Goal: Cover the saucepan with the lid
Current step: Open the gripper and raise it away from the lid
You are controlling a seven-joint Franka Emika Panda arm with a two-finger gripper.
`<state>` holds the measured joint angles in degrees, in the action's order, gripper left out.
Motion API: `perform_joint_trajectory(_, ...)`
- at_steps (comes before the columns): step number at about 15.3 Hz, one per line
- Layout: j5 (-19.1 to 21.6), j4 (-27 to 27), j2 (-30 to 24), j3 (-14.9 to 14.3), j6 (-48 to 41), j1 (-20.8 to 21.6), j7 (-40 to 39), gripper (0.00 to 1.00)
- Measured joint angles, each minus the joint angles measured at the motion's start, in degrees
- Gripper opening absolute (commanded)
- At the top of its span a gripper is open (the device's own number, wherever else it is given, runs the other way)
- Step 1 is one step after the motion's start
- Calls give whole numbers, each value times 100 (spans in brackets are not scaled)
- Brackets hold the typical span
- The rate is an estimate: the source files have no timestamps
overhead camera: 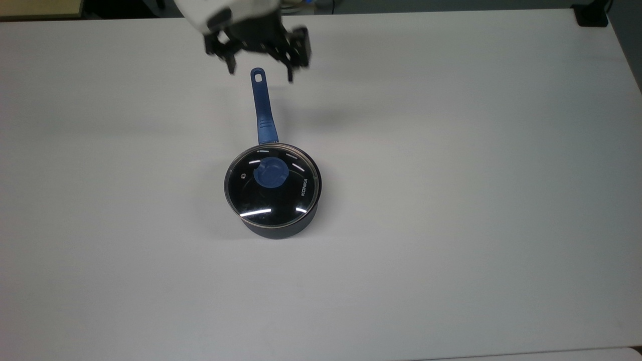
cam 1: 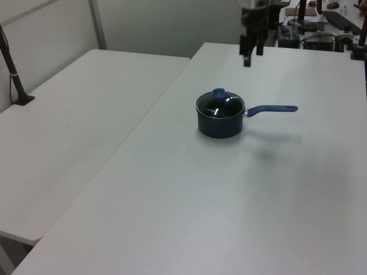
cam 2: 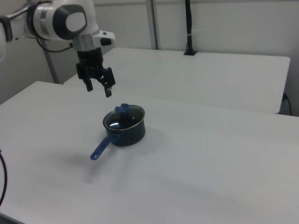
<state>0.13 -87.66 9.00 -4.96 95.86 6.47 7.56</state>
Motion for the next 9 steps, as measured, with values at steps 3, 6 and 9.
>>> perform_joint_trajectory(3, 73, -117, -318, -11, -115, -264, -435, 100)
perform_joint_trajectory(6, 89, -161, -475, -13, -283, -376, -625, 100)
perform_joint_trajectory(9, 248, -175, -518, -14, -352, -505, -704, 100)
